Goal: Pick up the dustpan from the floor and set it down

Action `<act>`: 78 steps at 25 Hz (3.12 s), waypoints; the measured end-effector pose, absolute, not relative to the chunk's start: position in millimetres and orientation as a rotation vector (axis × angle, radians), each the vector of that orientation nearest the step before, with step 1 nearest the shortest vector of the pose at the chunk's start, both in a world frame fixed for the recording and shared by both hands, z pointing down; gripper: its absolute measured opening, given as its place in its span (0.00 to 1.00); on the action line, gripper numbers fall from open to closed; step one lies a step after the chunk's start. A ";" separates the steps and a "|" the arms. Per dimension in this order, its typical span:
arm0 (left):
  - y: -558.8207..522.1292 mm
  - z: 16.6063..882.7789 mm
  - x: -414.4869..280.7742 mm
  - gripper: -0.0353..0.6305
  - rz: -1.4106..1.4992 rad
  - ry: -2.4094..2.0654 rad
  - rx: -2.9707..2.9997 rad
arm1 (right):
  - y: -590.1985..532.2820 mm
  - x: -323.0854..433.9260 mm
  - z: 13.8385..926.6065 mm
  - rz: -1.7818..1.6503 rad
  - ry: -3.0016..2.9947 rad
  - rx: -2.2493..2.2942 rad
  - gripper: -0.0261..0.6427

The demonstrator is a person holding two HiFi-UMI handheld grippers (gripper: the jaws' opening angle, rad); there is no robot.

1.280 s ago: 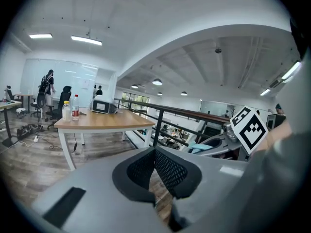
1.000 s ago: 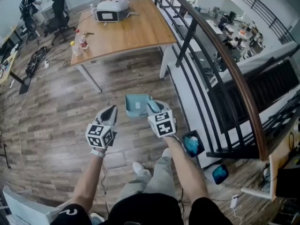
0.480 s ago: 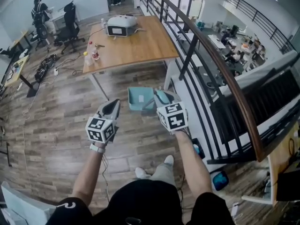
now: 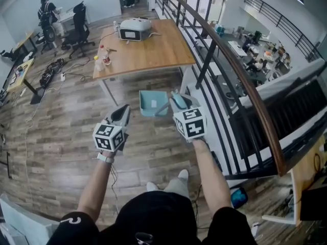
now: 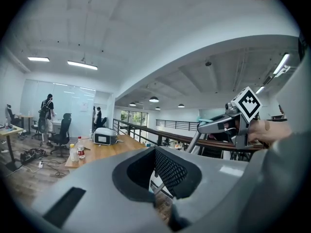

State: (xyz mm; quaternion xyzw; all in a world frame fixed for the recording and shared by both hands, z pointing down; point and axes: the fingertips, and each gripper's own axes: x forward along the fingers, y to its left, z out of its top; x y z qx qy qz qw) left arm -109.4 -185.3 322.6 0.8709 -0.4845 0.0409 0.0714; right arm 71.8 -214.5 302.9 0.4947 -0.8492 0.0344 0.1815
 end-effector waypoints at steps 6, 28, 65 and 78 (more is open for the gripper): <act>-184.5 322.4 -111.8 0.05 0.122 -1.461 2.619 | -213.0 68.6 308.6 0.108 -2.404 1.390 0.17; -193.7 346.2 -109.1 0.05 0.155 -1.439 2.595 | -220.1 71.4 345.2 0.159 -2.370 1.362 0.17; -229.7 556.5 -69.0 0.05 0.265 -1.256 2.447 | -253.1 88.1 613.1 0.271 -2.235 1.201 0.18; -230.5 663.4 -74.9 0.05 0.321 -1.222 2.350 | -248.1 76.6 750.0 0.331 -2.193 1.159 0.18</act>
